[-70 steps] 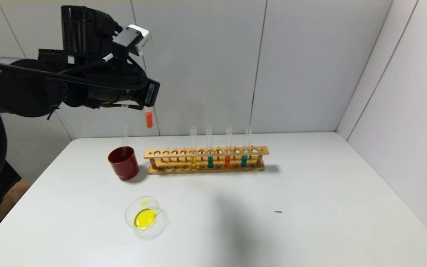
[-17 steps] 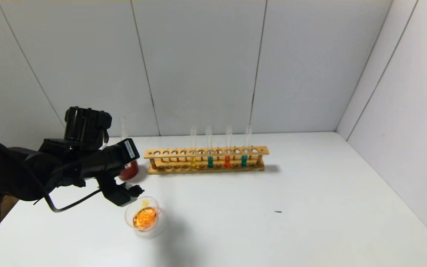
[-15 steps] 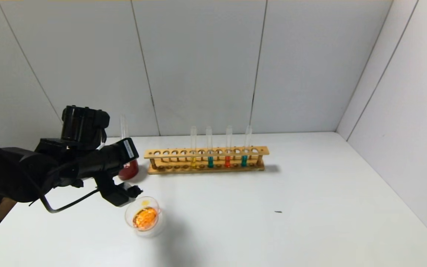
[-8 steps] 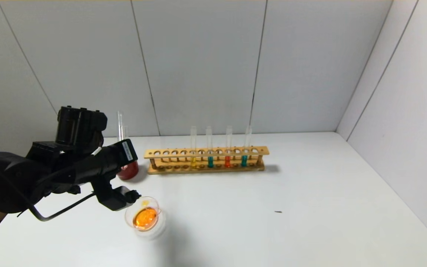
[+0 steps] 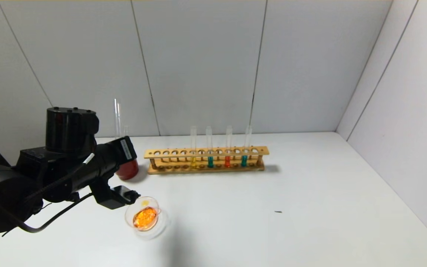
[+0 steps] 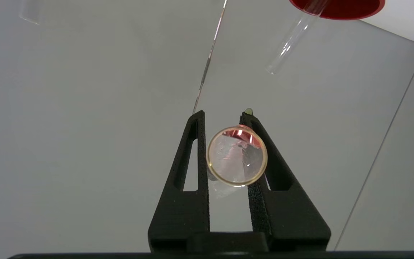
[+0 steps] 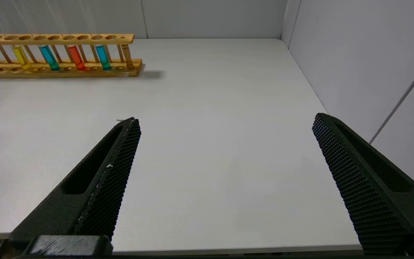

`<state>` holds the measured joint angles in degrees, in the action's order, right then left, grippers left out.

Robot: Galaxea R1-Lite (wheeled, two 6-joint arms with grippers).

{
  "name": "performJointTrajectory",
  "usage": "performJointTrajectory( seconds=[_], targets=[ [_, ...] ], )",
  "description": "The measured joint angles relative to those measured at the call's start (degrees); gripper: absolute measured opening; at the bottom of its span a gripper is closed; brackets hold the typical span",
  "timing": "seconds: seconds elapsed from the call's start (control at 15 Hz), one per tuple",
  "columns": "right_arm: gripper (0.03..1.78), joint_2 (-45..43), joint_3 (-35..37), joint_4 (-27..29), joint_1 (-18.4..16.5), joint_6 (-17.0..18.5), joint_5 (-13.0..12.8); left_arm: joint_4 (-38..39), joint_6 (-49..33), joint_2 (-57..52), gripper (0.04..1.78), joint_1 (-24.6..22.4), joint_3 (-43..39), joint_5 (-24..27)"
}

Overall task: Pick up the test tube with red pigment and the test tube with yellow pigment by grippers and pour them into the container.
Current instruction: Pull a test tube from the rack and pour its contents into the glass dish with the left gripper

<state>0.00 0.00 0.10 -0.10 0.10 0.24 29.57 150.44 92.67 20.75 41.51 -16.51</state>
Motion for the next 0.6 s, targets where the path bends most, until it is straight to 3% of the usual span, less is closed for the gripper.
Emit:
performJointTrajectory(
  seconds=[0.4, 0.6],
  targets=[
    [1.75, 0.0, 0.0, 0.0, 0.0, 0.0, 0.0, 1.1, -1.6, -1.0, 0.35, -0.3, -1.3, 0.3],
    [1.75, 0.0, 0.0, 0.0, 0.0, 0.0, 0.0, 1.6, -13.0, -1.4, 0.35, -1.0, -2.9, 0.4]
  ],
)
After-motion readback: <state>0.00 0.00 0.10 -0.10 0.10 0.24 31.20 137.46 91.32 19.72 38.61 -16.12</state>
